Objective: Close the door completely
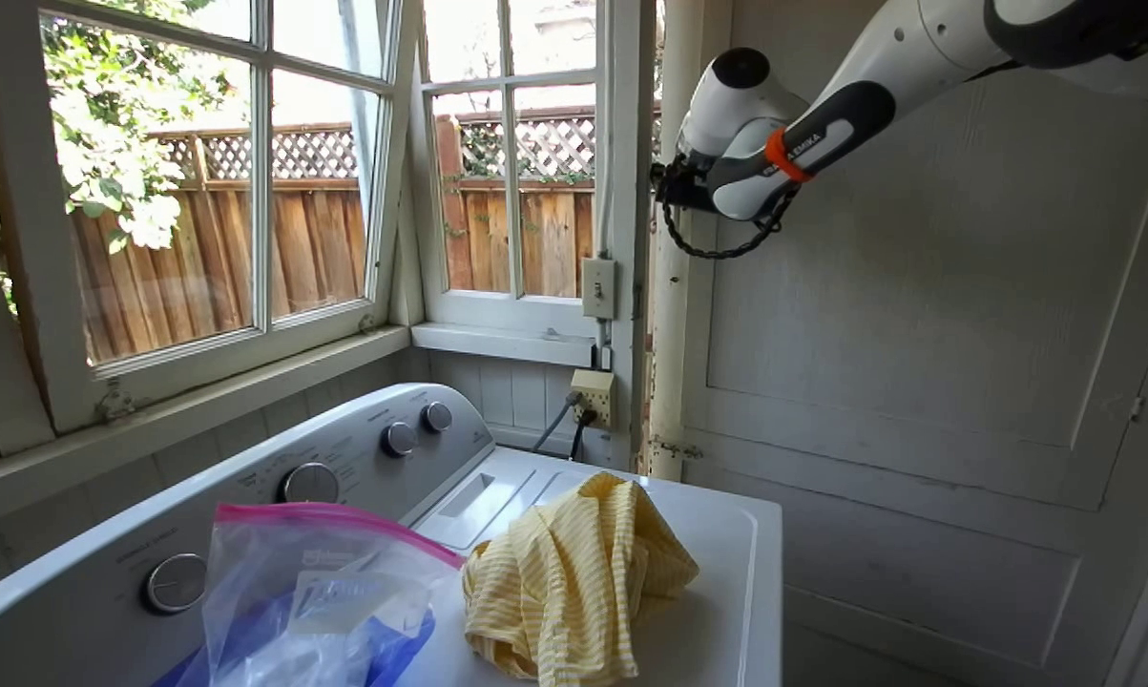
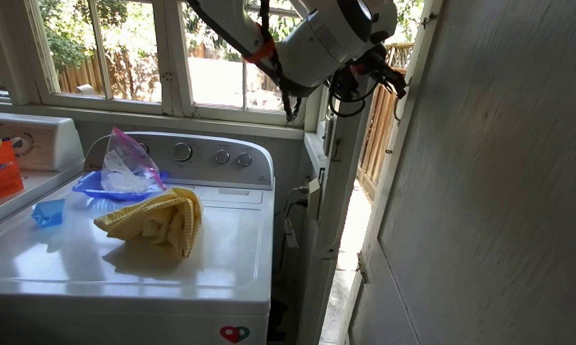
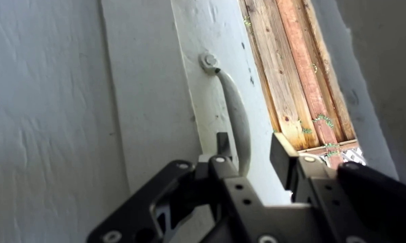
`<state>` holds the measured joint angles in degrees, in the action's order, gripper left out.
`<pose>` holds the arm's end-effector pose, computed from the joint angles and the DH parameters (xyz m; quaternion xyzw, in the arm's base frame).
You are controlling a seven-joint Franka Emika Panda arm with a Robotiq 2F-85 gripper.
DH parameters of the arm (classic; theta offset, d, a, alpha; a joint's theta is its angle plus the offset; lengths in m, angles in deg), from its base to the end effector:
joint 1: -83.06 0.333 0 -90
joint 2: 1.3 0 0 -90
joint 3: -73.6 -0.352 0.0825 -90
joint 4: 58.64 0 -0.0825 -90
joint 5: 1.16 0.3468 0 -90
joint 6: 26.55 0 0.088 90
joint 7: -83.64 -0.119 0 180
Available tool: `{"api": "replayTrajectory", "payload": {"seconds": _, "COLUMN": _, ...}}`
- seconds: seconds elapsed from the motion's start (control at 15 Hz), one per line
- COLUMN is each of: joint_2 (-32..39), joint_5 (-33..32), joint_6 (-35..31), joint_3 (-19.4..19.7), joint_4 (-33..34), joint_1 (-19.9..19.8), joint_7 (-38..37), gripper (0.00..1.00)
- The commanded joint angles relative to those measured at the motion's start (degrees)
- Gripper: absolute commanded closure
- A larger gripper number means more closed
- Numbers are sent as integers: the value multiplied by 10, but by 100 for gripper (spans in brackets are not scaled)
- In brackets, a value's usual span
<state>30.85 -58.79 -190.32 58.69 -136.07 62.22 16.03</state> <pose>0.7430 -0.0915 0.5434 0.8260 -0.2377 0.5101 0.0302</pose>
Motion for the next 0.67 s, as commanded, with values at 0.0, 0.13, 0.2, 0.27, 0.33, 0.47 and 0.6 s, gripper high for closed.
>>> {"api": "replayTrajectory", "payload": {"seconds": 0.0, "joint_2": 12, "joint_5": -26, "joint_6": -11, "joint_3": 22, "joint_4": 15, "joint_1": 16, "joint_7": -37, "gripper": 70}}
{"api": "replayTrajectory", "payload": {"seconds": 0.13, "joint_2": 13, "joint_5": -31, "joint_6": -11, "joint_3": 27, "joint_4": 14, "joint_1": 18, "joint_7": -42, "gripper": 68}}
{"api": "replayTrajectory", "payload": {"seconds": 0.2, "joint_2": 14, "joint_5": -33, "joint_6": -13, "joint_3": 30, "joint_4": 16, "joint_1": 19, "joint_7": -45, "gripper": 67}}
{"api": "replayTrajectory", "payload": {"seconds": 0.27, "joint_2": 17, "joint_5": -40, "joint_6": -16, "joint_3": 35, "joint_4": 19, "joint_1": 22, "joint_7": -52, "gripper": 66}}
{"api": "replayTrajectory", "payload": {"seconds": 0.33, "joint_2": 17, "joint_5": -42, "joint_6": -15, "joint_3": 39, "joint_4": 20, "joint_1": 24, "joint_7": -54, "gripper": 65}}
{"api": "replayTrajectory", "payload": {"seconds": 0.47, "joint_2": 20, "joint_5": -48, "joint_6": -16, "joint_3": 44, "joint_4": 22, "joint_1": 28, "joint_7": -62, "gripper": 66}}
{"api": "replayTrajectory", "payload": {"seconds": 0.6, "joint_2": 22, "joint_5": -52, "joint_6": -19, "joint_3": 49, "joint_4": 24, "joint_1": 32, "joint_7": -67, "gripper": 77}}
